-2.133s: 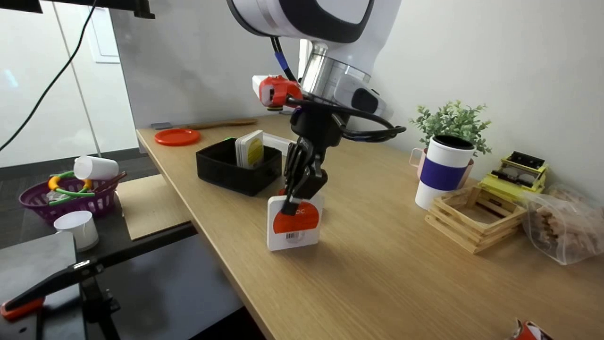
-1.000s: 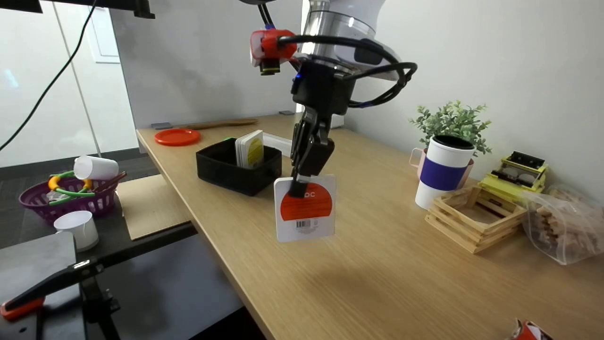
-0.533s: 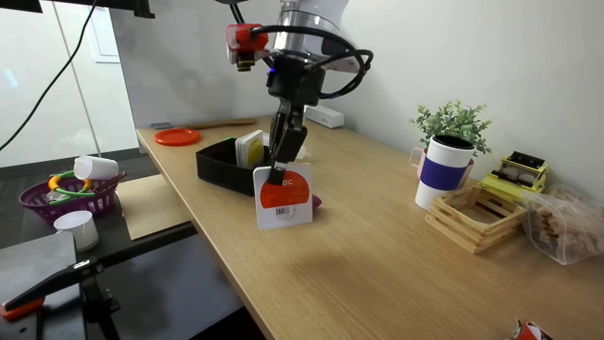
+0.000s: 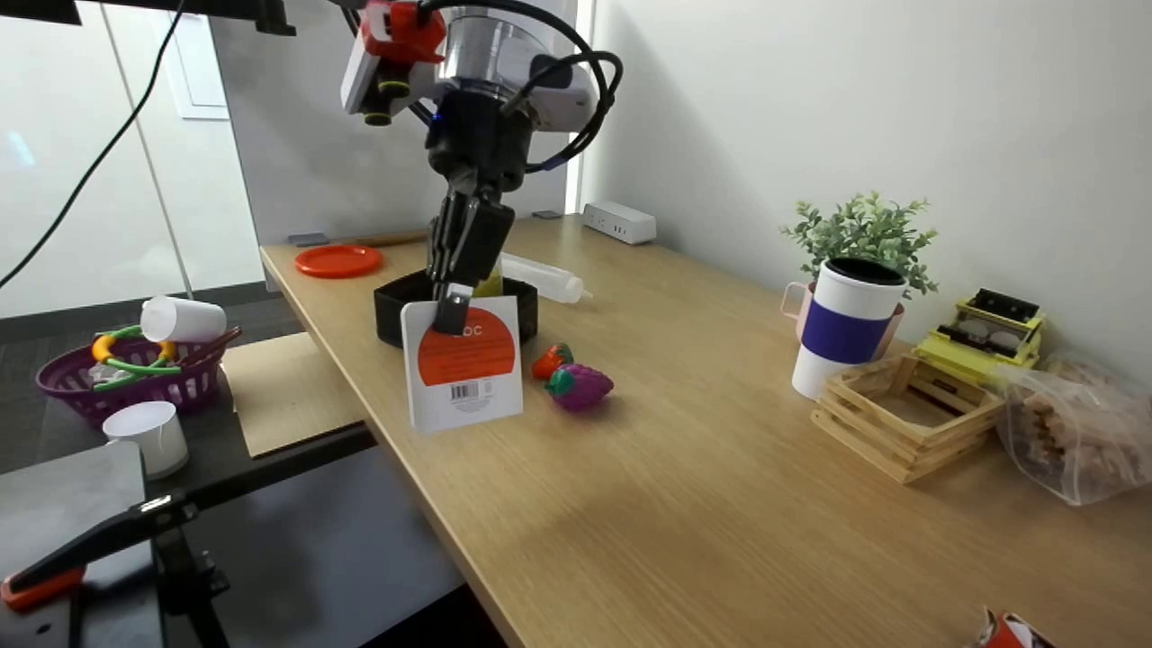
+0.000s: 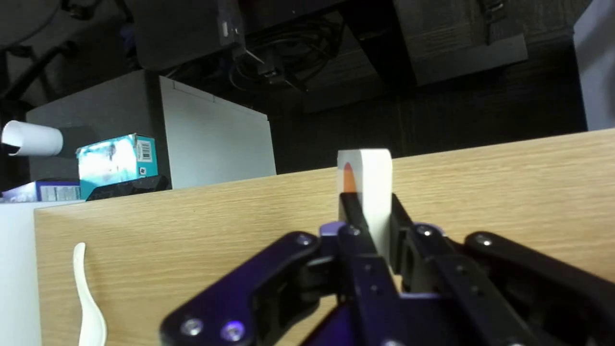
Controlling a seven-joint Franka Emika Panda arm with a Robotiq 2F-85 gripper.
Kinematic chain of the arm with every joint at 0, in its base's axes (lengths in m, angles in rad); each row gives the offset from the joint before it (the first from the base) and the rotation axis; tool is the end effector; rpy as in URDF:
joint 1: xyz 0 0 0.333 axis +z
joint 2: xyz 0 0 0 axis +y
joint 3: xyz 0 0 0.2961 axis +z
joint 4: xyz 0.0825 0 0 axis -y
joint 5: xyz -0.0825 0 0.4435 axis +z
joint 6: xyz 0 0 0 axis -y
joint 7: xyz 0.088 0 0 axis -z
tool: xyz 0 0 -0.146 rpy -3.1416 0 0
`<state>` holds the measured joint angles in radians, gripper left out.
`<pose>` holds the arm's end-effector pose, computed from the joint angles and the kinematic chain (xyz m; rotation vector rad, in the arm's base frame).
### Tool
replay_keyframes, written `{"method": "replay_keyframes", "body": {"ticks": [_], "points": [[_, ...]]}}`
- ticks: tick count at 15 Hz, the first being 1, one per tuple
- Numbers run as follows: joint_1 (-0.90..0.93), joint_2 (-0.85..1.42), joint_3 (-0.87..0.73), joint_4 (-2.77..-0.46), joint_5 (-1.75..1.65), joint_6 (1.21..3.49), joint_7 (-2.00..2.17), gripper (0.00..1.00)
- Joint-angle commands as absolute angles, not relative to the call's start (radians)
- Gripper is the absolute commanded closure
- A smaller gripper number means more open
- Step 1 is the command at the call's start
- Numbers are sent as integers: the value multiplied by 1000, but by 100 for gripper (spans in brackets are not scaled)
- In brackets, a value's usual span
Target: Put the left and right books in the black box respectively
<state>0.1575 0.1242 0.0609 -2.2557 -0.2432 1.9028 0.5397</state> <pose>0.4915 0.0830 0.1846 2.7243 -0.2519 -0.5125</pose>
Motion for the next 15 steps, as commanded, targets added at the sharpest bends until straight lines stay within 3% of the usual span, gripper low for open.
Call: {"method": "replay_keyframes", "body": {"ticks": [1, 11, 12, 15], "points": [[177, 85, 92, -2254, -289, 1829, 511, 96], [149, 8, 114, -2267, -111, 1835, -22, 96], [160, 36, 120, -2255, -152, 1842, 84, 86], [154, 28, 118, -2255, -128, 1842, 13, 86]]}}
